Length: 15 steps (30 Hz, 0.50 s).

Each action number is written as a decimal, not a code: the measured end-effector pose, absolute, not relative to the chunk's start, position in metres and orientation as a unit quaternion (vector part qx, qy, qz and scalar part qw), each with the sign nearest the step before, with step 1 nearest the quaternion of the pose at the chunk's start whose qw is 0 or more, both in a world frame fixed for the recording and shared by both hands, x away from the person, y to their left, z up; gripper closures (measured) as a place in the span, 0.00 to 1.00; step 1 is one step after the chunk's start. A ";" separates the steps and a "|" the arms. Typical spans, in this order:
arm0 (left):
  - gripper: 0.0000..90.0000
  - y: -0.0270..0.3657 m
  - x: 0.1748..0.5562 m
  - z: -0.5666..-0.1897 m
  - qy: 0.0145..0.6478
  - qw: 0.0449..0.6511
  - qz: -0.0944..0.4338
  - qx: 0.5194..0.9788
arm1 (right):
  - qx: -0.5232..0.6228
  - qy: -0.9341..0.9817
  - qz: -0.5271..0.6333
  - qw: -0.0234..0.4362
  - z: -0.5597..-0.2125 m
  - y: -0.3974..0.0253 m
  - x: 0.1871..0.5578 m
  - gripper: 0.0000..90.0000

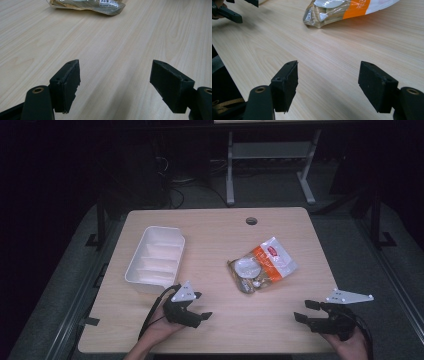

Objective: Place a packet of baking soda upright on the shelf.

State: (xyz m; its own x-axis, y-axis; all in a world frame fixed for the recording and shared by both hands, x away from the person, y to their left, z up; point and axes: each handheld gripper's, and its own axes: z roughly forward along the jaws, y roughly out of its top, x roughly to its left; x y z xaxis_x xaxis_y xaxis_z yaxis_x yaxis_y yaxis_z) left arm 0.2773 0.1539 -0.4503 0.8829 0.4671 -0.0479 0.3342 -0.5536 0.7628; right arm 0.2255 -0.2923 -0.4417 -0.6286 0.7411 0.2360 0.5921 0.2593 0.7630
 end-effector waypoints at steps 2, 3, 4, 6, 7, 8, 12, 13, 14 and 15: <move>0.27 0.153 0.279 -0.450 0.230 0.415 0.081 0.877 | 0.424 0.788 0.439 0.083 -0.442 -0.293 0.226 0.34; 0.29 0.149 0.281 -0.448 0.232 0.418 0.081 0.874 | 0.427 0.783 0.445 0.079 -0.442 -0.295 0.226 0.34; 0.30 0.147 0.284 -0.447 0.233 0.419 0.082 0.874 | 0.429 0.781 0.448 0.079 -0.443 -0.296 0.226 0.34; 0.31 0.141 0.289 -0.444 0.237 0.422 0.084 0.871 | 0.434 0.778 0.448 0.077 -0.443 -0.298 0.227 0.33; 0.33 0.138 0.293 -0.442 0.240 0.424 0.084 0.869 | 0.435 0.777 0.449 0.078 -0.443 -0.299 0.227 0.33; 0.36 0.138 0.293 -0.442 0.240 0.424 0.084 0.869 | 0.435 0.776 0.450 0.080 -0.443 -0.299 0.227 0.33; 0.47 0.119 0.311 -0.435 0.245 0.419 0.082 0.870 | 0.438 0.776 0.446 0.084 -0.442 -0.298 0.229 0.33; 0.49 0.106 0.322 -0.433 0.253 0.413 0.083 0.871 | 0.436 0.777 0.447 0.084 -0.441 -0.296 0.233 0.33; 0.51 0.100 0.327 -0.433 0.255 0.415 0.076 0.870 | 0.433 0.778 0.447 0.081 -0.440 -0.296 0.234 0.33; 0.55 0.095 0.331 -0.431 0.253 0.412 0.078 0.872 | 0.430 0.779 0.449 0.081 -0.440 -0.295 0.236 0.33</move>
